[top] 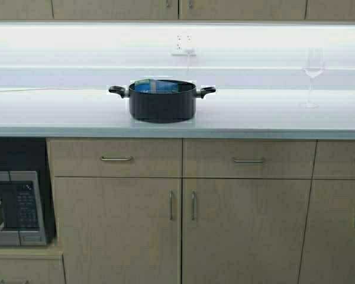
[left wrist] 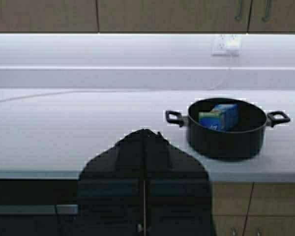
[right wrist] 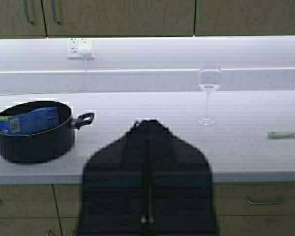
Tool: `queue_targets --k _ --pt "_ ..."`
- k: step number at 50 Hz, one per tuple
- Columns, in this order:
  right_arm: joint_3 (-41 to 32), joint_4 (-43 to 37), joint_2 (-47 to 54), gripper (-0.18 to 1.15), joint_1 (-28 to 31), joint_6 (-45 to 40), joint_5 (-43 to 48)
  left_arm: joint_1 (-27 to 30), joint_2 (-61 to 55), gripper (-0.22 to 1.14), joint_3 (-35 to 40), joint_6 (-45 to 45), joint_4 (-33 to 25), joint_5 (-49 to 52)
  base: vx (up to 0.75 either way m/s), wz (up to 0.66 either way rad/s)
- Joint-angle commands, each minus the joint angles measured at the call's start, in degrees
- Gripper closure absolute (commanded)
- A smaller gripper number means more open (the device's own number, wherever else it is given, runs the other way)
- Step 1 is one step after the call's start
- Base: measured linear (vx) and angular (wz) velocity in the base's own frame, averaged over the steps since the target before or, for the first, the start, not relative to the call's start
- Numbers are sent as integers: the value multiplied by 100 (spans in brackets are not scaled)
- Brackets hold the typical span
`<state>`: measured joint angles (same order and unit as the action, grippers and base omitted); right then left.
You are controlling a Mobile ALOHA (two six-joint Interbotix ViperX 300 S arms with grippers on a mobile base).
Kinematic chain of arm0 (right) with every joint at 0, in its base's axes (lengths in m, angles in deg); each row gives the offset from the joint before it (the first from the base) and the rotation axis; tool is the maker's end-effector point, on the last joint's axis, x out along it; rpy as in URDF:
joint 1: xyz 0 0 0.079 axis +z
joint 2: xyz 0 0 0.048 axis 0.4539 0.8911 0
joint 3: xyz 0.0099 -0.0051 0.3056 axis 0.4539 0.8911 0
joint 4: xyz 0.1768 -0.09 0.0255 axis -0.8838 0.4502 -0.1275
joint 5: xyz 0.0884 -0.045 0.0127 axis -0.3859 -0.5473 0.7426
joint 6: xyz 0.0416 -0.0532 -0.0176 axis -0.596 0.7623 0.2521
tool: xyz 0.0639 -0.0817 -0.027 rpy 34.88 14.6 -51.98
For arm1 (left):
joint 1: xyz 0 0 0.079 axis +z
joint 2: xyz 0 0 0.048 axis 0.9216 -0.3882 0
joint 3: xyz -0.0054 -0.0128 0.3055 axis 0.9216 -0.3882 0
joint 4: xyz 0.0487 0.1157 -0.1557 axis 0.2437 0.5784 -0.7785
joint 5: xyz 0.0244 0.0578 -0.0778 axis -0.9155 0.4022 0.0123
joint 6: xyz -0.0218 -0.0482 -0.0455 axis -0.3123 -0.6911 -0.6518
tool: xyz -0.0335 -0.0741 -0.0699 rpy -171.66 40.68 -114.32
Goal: Open the cabinet, put the pot inside, then close it
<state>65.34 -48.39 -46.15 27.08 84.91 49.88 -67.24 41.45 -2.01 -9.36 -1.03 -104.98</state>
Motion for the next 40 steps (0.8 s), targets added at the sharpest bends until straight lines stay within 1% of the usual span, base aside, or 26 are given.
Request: queue_targets --k 1,3,5,12,22,31,40 --pt "114 9 62 91 35 0 9 -79 -255 93 0 -97 9 -88 3 3" --pt "158 18 70 87 35 9 9 -97 -352 87 53 -123 18 -88 3 4" --pt "167 18 62 88 35 44 9 -114 -448 84 97 -176 26 -88 5 6" --pt "193 18 -18 92 -132 53 0 -123 -554 90 149 -448 167 -123 8 7" --pt "220 18 -149 92 -185 18 -9 -132 -554 89 88 -861 650 -316 17 1" --pt "97 26 211 92 -185 9 -9 -132 -448 89 70 -940 668 -325 21 -7" --pt "123 79 105 92 -229 26 -44 -132 -519 89 88 -905 668 -325 27 1"
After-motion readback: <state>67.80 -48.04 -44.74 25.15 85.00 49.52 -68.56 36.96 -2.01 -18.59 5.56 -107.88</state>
